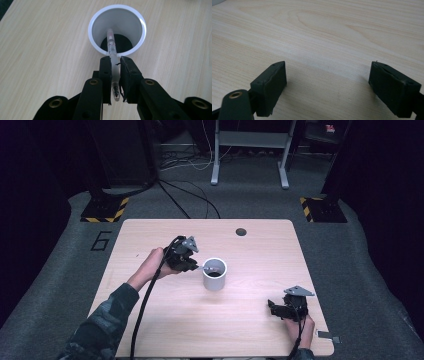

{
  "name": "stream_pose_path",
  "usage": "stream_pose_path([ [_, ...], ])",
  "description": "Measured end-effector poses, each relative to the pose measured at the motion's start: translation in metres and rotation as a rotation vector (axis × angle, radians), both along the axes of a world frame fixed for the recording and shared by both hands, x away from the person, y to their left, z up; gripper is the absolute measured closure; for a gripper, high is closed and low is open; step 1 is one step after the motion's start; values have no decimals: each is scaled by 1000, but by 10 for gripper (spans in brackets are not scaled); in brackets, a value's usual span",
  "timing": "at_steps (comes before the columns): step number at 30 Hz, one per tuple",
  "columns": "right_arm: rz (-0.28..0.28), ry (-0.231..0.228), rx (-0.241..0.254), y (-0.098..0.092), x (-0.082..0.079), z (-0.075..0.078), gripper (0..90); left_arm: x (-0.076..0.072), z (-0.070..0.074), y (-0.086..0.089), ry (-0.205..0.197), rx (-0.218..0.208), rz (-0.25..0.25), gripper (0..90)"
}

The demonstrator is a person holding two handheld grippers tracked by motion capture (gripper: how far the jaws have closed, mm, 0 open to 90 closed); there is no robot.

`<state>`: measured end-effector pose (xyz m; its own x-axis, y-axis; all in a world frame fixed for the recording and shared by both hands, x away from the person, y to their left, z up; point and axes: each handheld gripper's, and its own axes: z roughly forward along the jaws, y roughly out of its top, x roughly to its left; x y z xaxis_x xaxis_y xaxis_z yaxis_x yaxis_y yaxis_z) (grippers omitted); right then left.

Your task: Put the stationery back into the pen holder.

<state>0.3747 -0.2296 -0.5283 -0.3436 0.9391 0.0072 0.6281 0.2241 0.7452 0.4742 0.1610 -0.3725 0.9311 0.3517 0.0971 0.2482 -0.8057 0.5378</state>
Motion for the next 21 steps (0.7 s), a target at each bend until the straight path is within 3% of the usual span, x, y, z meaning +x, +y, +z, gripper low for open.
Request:
stream_pose_path([
  [6,0,0,0,0,0,0,144,5,-2,-5,-5,-23,8,792],
  [12,-1,0,0,0,0,0,145,7,-2,-7,-13,-93,24,745],
  [17,-1,0,0,0,0,0,146,8,-1,-4,-17,-134,42,652],
  [20,-1,0,1,0,0,0,146,7,1,-1,-15,-153,58,489],
  [21,-1,0,1,0,0,0,146,7,2,0,-16,-150,65,489],
])
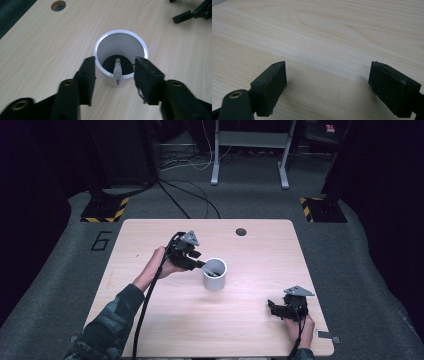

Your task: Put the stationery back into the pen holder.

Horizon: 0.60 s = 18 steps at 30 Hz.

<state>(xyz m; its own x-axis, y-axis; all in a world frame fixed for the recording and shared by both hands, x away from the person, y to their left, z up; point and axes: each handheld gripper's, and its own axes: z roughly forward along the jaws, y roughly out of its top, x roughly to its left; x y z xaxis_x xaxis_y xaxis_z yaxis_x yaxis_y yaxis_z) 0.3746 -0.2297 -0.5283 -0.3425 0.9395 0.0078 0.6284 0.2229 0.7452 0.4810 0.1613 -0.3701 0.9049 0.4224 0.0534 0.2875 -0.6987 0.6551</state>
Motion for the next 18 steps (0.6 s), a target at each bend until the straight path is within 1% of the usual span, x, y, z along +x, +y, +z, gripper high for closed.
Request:
stream_pose_path([
  [1,0,0,0,0,0,0,145,-2,1,3,0,-20,26,413],
  [2,0,0,0,0,0,0,145,-2,1,3,0,-20,26,376],
  [3,0,0,0,0,0,0,146,-4,2,7,-11,-44,42,356],
  [4,0,0,0,0,0,0,146,-4,2,7,-11,-44,42,337],
  [5,0,0,0,0,0,0,146,-5,3,9,-15,-51,49,337],
  [6,0,0,0,0,0,0,146,-6,4,12,-22,-54,47,313],
  [7,0,0,0,0,0,0,145,-10,4,17,-23,-81,64,278],
  [8,0,0,0,0,0,0,145,-10,4,17,-23,-81,64,262],
  [9,0,0,0,0,0,0,146,-14,5,23,-39,-93,71,247],
  [10,0,0,0,0,0,0,146,-18,6,25,-42,-105,81,240],
  [11,0,0,-1,0,0,0,146,-20,6,28,-56,-107,82,233],
  [12,0,0,-1,0,0,0,146,-20,6,28,-56,-107,82,224],
  [13,0,0,-1,0,0,0,146,-27,7,34,-76,-103,93,219],
  [14,0,0,-1,0,0,0,146,-27,7,34,-76,-103,93,209],
  [15,0,0,-1,0,0,0,146,-33,7,40,-90,-103,96,204],
  [16,0,0,-1,0,0,0,146,-33,7,40,-90,-103,96,206],
  [17,0,-2,-2,0,0,0,146,-40,6,46,-87,-112,112,204],
  [18,0,-2,-2,0,0,0,146,-40,6,46,-87,-112,112,201],
])
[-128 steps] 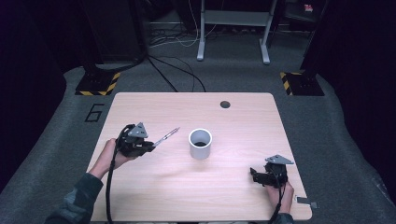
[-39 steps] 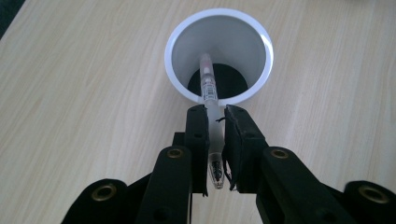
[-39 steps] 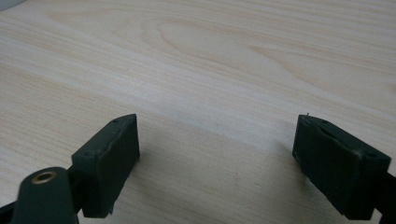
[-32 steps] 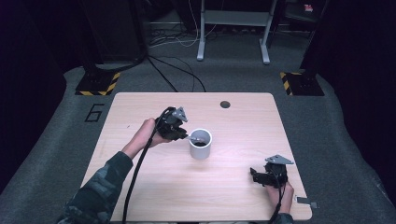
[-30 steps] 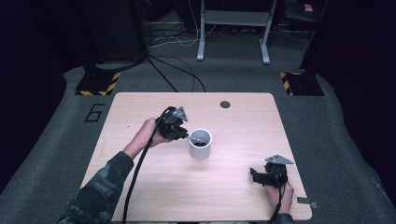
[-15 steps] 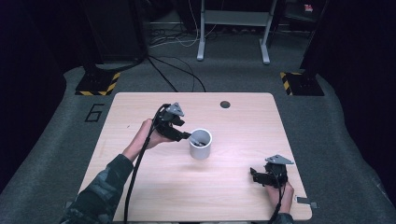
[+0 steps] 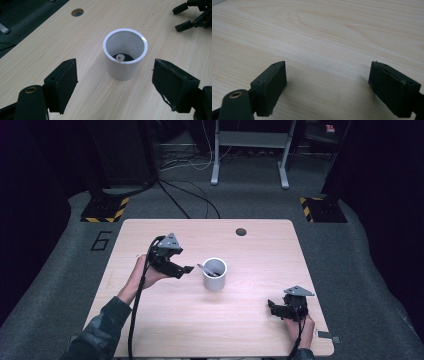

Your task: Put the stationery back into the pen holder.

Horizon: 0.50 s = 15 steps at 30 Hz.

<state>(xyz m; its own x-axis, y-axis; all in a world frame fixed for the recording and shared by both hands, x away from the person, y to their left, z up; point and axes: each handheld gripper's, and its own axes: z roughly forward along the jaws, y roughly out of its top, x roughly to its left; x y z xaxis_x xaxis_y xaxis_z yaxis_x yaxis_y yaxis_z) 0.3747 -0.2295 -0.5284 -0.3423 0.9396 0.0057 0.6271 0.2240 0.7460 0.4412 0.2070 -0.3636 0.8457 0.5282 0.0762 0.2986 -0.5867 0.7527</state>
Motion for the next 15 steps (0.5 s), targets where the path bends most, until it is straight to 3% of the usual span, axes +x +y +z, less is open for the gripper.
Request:
stream_pose_path([
  [7,2,-2,-2,0,0,0,146,-19,-5,24,-44,5,42,186],
  [9,2,-2,-2,0,0,0,146,-29,-12,35,-52,-12,74,181],
  [12,2,-2,-2,0,0,0,146,-34,-17,43,-56,-11,85,178],
  [15,2,-2,-2,0,0,0,146,-44,-32,59,-64,-25,130,174],
])
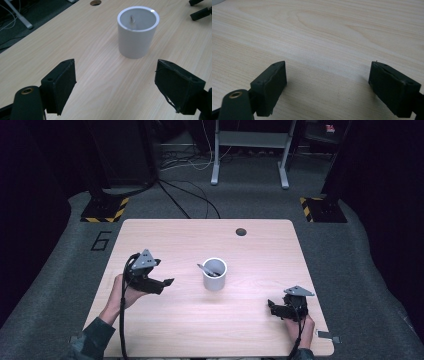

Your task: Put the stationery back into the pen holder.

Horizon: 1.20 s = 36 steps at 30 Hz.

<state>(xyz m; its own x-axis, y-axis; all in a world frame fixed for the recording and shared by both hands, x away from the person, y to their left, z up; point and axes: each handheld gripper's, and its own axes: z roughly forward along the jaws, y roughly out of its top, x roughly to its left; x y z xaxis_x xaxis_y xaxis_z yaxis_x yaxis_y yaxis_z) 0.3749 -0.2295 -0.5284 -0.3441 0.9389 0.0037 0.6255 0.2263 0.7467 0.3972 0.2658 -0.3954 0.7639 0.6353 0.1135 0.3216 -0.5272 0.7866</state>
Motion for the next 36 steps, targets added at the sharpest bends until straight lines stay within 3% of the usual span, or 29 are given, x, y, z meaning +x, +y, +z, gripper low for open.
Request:
stream_pose_path([
  [1,0,0,0,0,0,0,146,0,0,0,0,0,0,172],
  [2,0,0,0,0,0,0,146,-5,-9,8,9,-32,24,170],
  [3,0,0,0,0,0,0,146,-5,-9,8,9,-32,24,169],
  [7,0,0,0,0,0,0,146,-13,-30,25,28,-56,66,164],
  [8,0,0,0,0,0,0,146,-16,-41,34,41,-69,88,160],
  [10,0,0,0,0,0,0,146,-18,-47,37,44,-78,99,160],
  [13,0,0,0,0,0,0,146,-23,-63,45,50,-53,140,158],
  [15,1,-1,-1,0,0,0,146,-27,-75,49,52,-66,178,158],
  [16,1,-1,-1,0,0,0,146,-29,-87,54,74,-59,202,157],
  [17,1,-1,-1,0,0,0,146,-29,-87,54,74,-59,202,156],
  [18,1,-1,-1,0,0,0,146,-31,-99,57,84,-52,232,156],
  [19,1,-1,-1,0,0,0,146,-31,-99,57,84,-52,232,155],
  [22,1,2,-3,0,0,0,146,-35,-119,65,117,-66,276,153],
  [27,2,2,-2,0,0,0,146,-36,-134,70,131,-37,312,150],
  [36,-1,2,-5,1,0,0,141,-36,-135,71,124,-34,337,149],
])
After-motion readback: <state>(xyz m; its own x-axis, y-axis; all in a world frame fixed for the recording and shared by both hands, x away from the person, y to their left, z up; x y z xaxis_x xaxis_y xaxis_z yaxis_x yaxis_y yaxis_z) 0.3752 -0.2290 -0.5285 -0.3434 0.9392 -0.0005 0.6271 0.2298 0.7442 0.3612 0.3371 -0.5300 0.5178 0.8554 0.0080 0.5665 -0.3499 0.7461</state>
